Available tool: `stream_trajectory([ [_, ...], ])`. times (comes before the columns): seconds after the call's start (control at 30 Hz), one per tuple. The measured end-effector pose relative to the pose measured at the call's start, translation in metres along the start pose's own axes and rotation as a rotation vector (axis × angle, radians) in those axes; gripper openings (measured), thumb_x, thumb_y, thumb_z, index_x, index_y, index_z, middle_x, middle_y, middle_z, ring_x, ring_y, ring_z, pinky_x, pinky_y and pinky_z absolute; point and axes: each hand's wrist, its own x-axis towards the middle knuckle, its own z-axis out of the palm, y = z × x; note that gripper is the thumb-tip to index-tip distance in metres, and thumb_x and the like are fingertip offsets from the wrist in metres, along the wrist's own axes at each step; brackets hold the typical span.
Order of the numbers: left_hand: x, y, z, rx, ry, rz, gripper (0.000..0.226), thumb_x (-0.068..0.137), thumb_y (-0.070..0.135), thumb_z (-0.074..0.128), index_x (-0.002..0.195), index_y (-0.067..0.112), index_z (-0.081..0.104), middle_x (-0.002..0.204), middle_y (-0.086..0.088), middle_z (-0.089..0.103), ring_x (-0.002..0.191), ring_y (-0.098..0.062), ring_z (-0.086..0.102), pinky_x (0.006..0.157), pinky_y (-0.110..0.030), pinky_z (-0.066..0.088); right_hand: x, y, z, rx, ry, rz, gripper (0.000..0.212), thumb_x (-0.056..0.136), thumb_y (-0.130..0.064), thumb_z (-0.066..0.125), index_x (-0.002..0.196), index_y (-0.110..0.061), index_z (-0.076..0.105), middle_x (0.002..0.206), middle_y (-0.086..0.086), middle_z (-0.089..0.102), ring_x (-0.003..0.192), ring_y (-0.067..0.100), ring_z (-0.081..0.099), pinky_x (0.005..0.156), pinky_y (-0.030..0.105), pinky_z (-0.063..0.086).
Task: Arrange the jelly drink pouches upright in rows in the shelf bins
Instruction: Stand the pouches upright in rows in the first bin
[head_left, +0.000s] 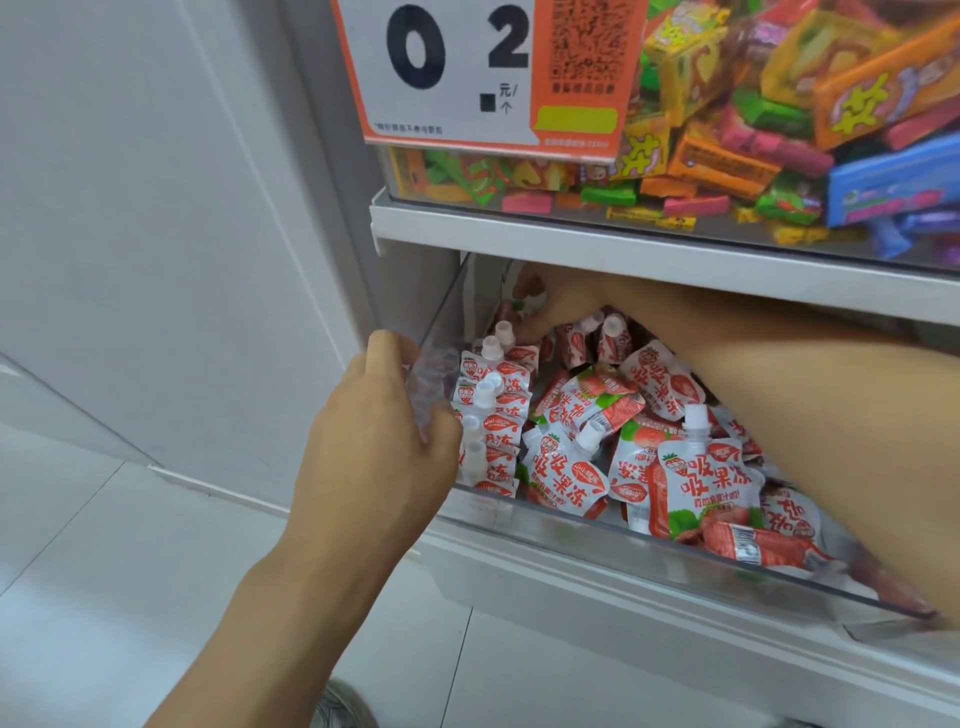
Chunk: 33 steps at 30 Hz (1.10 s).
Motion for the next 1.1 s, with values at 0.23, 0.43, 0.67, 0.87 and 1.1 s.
stream_trajectory([
  [0.23, 0.004, 0.011, 0.001, 0.010, 0.176, 0.173, 0.023, 0.081, 0.015, 0.062, 0.104, 0.018, 0.056, 0.099, 0.006, 0.052, 0.085, -0.009, 0.047, 0.070, -0.014, 0.029, 0.014, 0.004, -0.004, -0.103, -0.106, -0.002, 0.081, 0.082, -0.046, 0.073, 0.147, -0.011, 0.040, 0.148, 0.009, 0.047, 0.130, 0.025, 0.049, 0.107, 0.033, 0.040],
  [0.43, 0.038, 0.018, 0.033, 0.031, -0.213, 0.247, 0.034, 0.088, 0.029, 0.060, 0.120, 0.022, 0.050, 0.109, 0.006, 0.052, 0.098, -0.013, 0.054, 0.079, -0.017, 0.037, 0.039, 0.018, 0.016, 0.040, -0.117, -0.004, 0.051, 0.091, -0.020, 0.069, 0.134, 0.002, 0.053, 0.134, 0.014, 0.057, 0.126, 0.024, 0.052, 0.096, 0.024, 0.041],
  [0.67, 0.063, 0.019, 0.063, 0.050, -0.334, 0.129, 0.018, 0.090, 0.025, 0.059, 0.106, 0.018, 0.056, 0.096, -0.004, 0.062, 0.078, -0.021, 0.059, 0.062, -0.025, 0.041, 0.025, 0.029, 0.007, 0.090, 0.021, -0.057, 0.052, 0.094, -0.017, 0.063, 0.137, 0.006, 0.047, 0.140, 0.024, 0.050, 0.129, 0.035, 0.048, 0.067, 0.007, 0.041],
  [0.87, 0.060, 0.018, 0.066, 0.051, -0.240, 0.159, 0.014, 0.091, 0.024, 0.057, 0.105, 0.020, 0.057, 0.089, -0.002, 0.065, 0.075, -0.023, 0.062, 0.058, -0.026, 0.047, 0.020, 0.038, 0.016, 0.092, 0.070, -0.046, 0.037, 0.101, -0.014, 0.052, 0.123, 0.015, 0.055, 0.073, 0.008, 0.045, 0.061, 0.011, 0.037, 0.048, 0.010, 0.035],
  [1.1, 0.059, 0.019, 0.060, -0.009, -0.353, 0.178, 0.038, 0.090, 0.031, 0.058, 0.125, 0.037, 0.046, 0.098, 0.005, 0.051, 0.084, -0.016, 0.052, 0.053, -0.008, 0.027, 0.023, 0.029, 0.017, -0.306, 0.130, -0.118, 0.047, 0.090, -0.034, 0.065, 0.131, -0.012, 0.055, 0.120, 0.005, 0.061, 0.105, 0.024, 0.059, 0.088, 0.030, 0.047],
])
